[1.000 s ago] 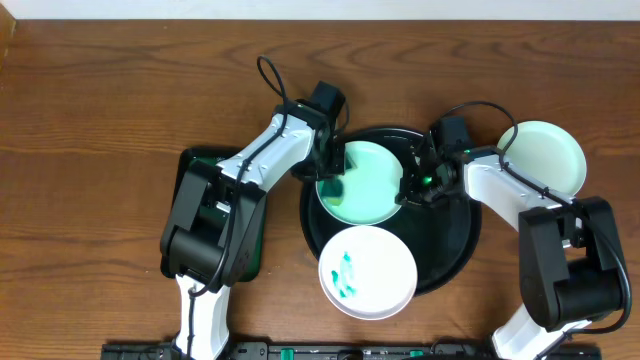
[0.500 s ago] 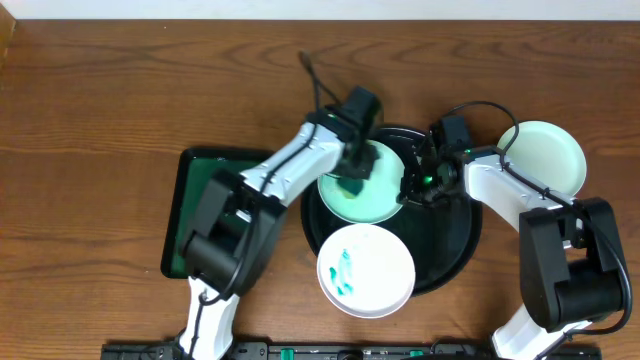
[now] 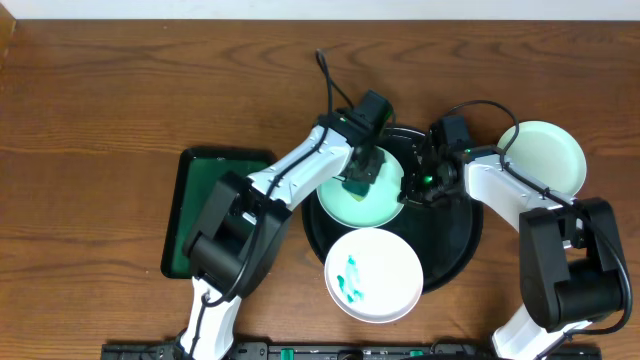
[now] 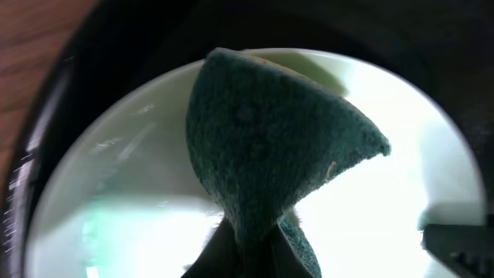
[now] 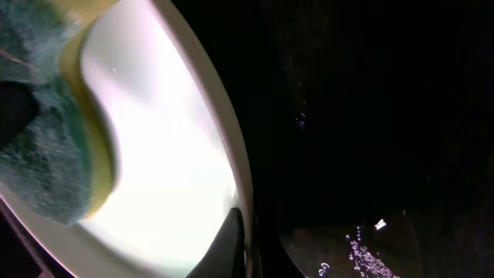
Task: Clean dirty plates on tray and stack at the side
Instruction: 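Wipe the sponge in circles across the plate with the left gripper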
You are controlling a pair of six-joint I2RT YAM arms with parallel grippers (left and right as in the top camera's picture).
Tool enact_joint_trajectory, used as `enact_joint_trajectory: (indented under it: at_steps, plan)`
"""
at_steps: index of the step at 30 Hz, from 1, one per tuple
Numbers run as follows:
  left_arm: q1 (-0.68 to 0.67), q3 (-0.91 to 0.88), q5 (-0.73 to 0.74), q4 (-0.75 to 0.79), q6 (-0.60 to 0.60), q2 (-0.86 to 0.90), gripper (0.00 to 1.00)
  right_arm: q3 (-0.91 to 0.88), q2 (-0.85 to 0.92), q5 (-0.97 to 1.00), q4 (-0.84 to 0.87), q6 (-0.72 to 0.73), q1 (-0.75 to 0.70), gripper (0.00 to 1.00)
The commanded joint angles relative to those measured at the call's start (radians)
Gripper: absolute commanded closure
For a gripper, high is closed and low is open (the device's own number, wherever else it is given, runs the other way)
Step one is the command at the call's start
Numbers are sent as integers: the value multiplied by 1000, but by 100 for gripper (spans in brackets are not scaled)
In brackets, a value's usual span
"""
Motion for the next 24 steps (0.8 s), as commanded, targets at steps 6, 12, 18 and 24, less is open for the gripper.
enact_joint_trajectory:
  at_steps: [6,12,18,24]
  plan:
    - [126,21,-79,-127,-92,24,93,-26,27,134,-16,-20,-9,99]
    - [156,21,-70,-264,-126,24,93,-26,27,134,-16,-20,-9,99]
    - [154,21,175,-349,-78,24,93,-26,27,134,-14,-20,-9,99]
    - [149,21,359,-343,-37,26,93,-26,27,134,-14,-21,-9,99]
